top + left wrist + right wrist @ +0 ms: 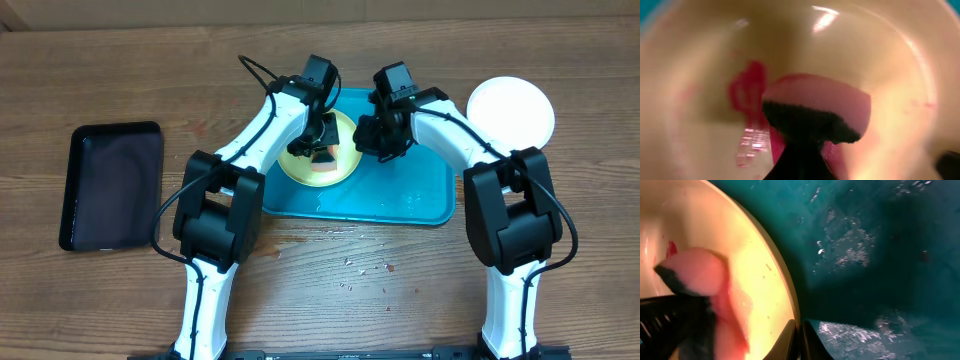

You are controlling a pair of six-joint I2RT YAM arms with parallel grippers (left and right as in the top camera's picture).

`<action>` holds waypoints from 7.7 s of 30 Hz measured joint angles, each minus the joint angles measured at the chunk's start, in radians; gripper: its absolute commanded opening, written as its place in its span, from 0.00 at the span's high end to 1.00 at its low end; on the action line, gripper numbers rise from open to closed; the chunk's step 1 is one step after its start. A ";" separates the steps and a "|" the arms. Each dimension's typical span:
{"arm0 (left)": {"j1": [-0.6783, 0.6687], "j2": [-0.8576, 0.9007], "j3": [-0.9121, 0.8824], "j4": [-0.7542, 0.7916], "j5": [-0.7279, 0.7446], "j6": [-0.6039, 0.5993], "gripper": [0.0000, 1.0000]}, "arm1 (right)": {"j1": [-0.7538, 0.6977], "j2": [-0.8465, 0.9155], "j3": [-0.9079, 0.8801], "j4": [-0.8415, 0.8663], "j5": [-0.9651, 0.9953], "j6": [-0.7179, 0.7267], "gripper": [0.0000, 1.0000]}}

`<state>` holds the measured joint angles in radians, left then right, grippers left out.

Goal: Clean dirty plates on tray and stack at the side

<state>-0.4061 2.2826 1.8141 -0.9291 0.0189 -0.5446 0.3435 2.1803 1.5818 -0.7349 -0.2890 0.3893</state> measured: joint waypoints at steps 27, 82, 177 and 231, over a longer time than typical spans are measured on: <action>-0.020 0.073 0.116 0.098 0.172 0.066 0.96 | 0.002 0.002 0.000 0.003 -0.005 0.010 0.96; 0.912 -0.325 -0.320 0.004 -0.121 -0.059 0.42 | 0.481 -0.342 0.019 0.137 1.493 -0.789 0.96; 0.912 -0.325 -0.322 0.044 0.101 -0.060 0.00 | -0.134 -1.002 -0.264 -0.507 0.068 -0.151 0.00; 0.912 -0.325 -0.322 0.044 0.101 -0.060 0.00 | -0.284 -2.167 -1.563 0.647 0.253 -0.255 0.00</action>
<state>0.5056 1.9579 1.4925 -0.8852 0.1204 -0.6041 0.0597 0.0135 0.0185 -0.0875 -0.0364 0.1345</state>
